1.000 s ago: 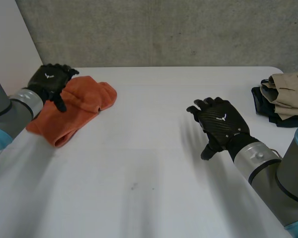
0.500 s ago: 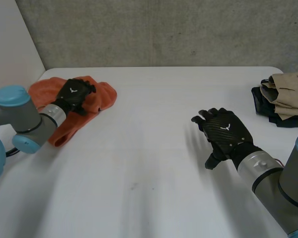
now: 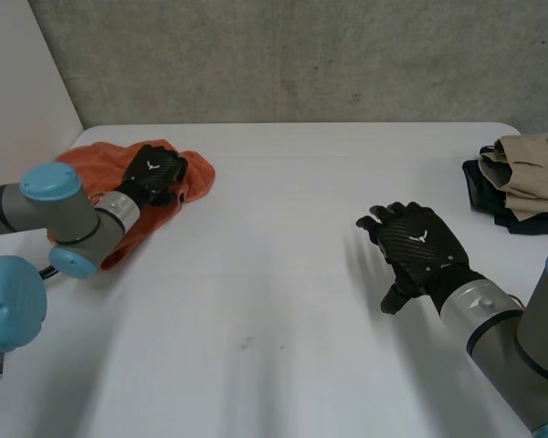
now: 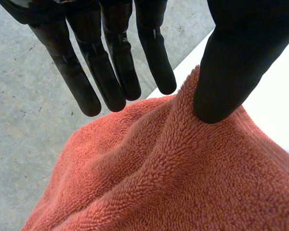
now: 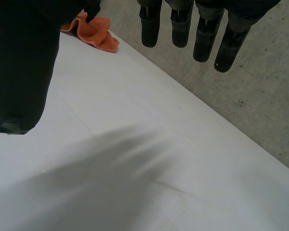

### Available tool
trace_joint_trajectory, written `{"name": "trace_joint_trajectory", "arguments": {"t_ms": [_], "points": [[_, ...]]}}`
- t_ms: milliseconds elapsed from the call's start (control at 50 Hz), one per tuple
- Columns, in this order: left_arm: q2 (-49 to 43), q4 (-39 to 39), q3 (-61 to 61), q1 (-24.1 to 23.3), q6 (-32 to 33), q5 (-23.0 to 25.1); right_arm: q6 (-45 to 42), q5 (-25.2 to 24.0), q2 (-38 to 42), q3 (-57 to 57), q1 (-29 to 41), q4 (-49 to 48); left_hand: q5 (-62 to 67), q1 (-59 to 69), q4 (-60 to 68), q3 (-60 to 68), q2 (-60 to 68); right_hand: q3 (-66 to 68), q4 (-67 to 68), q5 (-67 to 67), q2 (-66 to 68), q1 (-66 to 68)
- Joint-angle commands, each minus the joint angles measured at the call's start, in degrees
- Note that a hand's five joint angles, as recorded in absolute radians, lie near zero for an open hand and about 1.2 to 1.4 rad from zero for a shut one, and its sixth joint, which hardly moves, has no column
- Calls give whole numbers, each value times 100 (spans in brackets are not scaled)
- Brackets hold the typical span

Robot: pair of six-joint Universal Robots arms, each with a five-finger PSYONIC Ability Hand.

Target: Fold the laundry.

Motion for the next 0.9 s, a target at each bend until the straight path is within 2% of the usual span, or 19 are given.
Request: {"name": "trace_joint_trajectory", "arguments": {"t_ms": [20,160,240,380,460,540,560,620,640,700,720,760,840,900], "points": [[-99,-104,179,-11,28,-7,-2,-5,0,12,2,0,832,807,755,781,758,-235,-367,-333,-290,-177],[-213,-219,347,-72,142,-16,-2,-5,0,29,-7,9,898,873,822,848,825,-235,-367,-333,-290,-177],[-275,-227,364,-72,528,-77,-2,-5,-9,21,-7,9,2960,2935,2883,2909,2886,-235,-367,-333,-290,-177],[-30,-192,-4,-247,1039,-534,-2,-14,-79,20,-15,27,2966,2941,2889,2915,2892,-235,-367,-333,-290,-177],[804,-113,-628,-555,864,-605,-11,-14,-132,12,-77,44,2966,2941,2889,2915,2892,-235,-367,-333,-290,-177],[1797,10,-1374,-1047,224,-605,-2,-14,-273,29,-217,62,2966,2941,2889,2915,2892,-235,-367,-333,-290,-177],[2287,62,-1724,-1344,-187,-605,-2,-14,-308,29,-252,62,2966,2941,2889,2915,2892,-235,-367,-333,-290,-177],[2852,141,-2174,-1697,-787,-605,-2,4,-474,29,-411,70,2966,2941,2889,2915,2892,-235,-367,-333,-290,-177],[3176,194,-2480,-1942,-1250,-596,7,4,-536,29,-454,62,2966,2941,2889,2915,2892,-235,-367,-333,-290,-177],[3591,265,-2860,-2304,-1929,-596,16,30,-756,29,-735,62,2966,2941,2889,2915,2892,-235,-367,-333,-290,-177],[3775,334,-3053,-2601,-2384,-596,24,30,-782,21,-797,62,2966,2941,2889,2915,2892,-235,-367,-333,-290,-177],[3838,405,-3212,-3014,-2886,-613,60,30,-914,-6,-1043,53,2966,2941,2889,2915,2892,-235,-367,-333,-290,-177],[3515,450,-3196,-3665,-3276,-640,68,30,-985,-41,-1281,53,2966,2941,2889,2915,2892,-235,-367,-333,-290,-177],[3294,397,-3169,-3860,-3355,-640,60,30,-994,-67,-1413,53,2966,2941,2889,2915,2892,-235,-367,-333,-290,-177]]}}
